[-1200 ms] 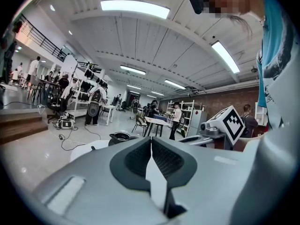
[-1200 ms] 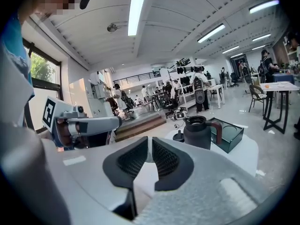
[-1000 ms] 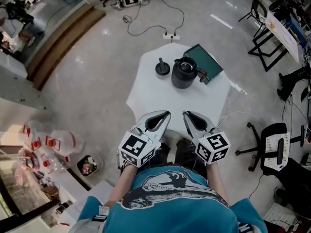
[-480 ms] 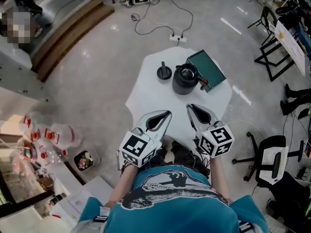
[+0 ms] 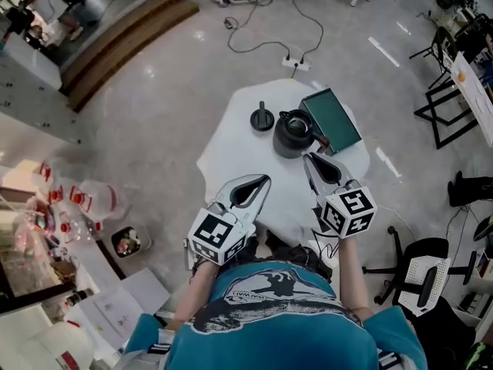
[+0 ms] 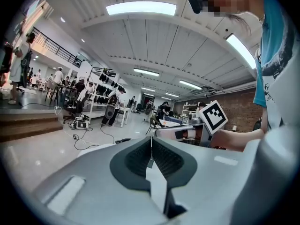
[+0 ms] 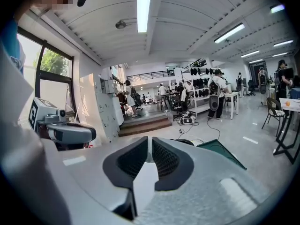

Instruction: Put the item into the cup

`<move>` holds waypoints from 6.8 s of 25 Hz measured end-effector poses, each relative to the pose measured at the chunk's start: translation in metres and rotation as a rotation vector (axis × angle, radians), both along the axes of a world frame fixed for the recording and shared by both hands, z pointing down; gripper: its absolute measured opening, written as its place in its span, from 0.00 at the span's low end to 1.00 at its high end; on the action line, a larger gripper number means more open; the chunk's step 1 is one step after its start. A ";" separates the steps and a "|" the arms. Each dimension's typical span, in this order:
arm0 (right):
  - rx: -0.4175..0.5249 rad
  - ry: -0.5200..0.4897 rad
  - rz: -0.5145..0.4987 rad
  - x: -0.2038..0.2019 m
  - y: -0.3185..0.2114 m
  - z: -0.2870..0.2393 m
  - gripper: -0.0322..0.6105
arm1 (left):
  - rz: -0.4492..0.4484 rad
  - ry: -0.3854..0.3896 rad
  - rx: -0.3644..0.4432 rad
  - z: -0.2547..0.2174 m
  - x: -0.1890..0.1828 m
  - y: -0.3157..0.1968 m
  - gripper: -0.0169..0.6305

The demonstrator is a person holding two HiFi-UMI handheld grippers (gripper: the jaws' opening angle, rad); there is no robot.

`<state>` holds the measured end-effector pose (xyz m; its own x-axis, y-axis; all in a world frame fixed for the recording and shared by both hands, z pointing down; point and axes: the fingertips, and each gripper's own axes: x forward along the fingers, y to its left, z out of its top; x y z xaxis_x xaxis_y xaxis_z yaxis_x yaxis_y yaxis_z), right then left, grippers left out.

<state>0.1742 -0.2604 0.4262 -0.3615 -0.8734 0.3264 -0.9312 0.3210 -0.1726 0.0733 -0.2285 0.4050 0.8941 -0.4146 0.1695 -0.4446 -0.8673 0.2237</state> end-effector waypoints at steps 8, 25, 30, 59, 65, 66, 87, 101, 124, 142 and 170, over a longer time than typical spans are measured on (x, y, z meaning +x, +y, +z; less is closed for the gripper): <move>-0.016 0.090 -0.101 0.025 -0.042 0.006 0.10 | -0.084 0.003 -0.005 -0.003 0.011 -0.006 0.05; -0.125 0.494 -0.339 0.033 -0.109 0.073 0.10 | -0.225 -0.006 -0.005 -0.002 0.012 -0.016 0.05; -0.151 0.501 -0.359 0.031 -0.115 0.086 0.10 | -0.240 -0.013 -0.006 0.000 0.009 -0.018 0.05; -0.179 0.448 -0.294 0.027 -0.117 0.092 0.16 | -0.205 -0.039 -0.004 0.008 0.000 -0.026 0.05; -0.149 0.408 -0.252 0.022 -0.102 0.074 0.16 | -0.184 -0.039 -0.007 0.009 -0.003 -0.022 0.05; -0.140 0.396 -0.242 0.020 -0.098 0.070 0.16 | -0.179 -0.040 -0.009 0.010 -0.004 -0.021 0.05; -0.038 0.139 -0.104 -0.053 0.003 0.016 0.16 | -0.003 -0.065 -0.035 0.025 -0.029 0.001 0.05; -0.066 0.017 0.078 -0.100 0.058 0.034 0.16 | 0.168 -0.096 -0.034 0.040 -0.067 0.025 0.05; -0.067 -0.022 0.187 -0.085 0.123 0.034 0.16 | 0.288 -0.086 -0.034 0.042 -0.038 0.074 0.05; -0.027 -0.126 0.216 -0.092 0.217 0.034 0.12 | 0.298 -0.128 -0.010 0.034 -0.044 0.167 0.06; 0.033 -0.124 0.129 -0.133 0.303 0.031 0.05 | 0.225 -0.103 0.028 0.034 -0.080 0.255 0.05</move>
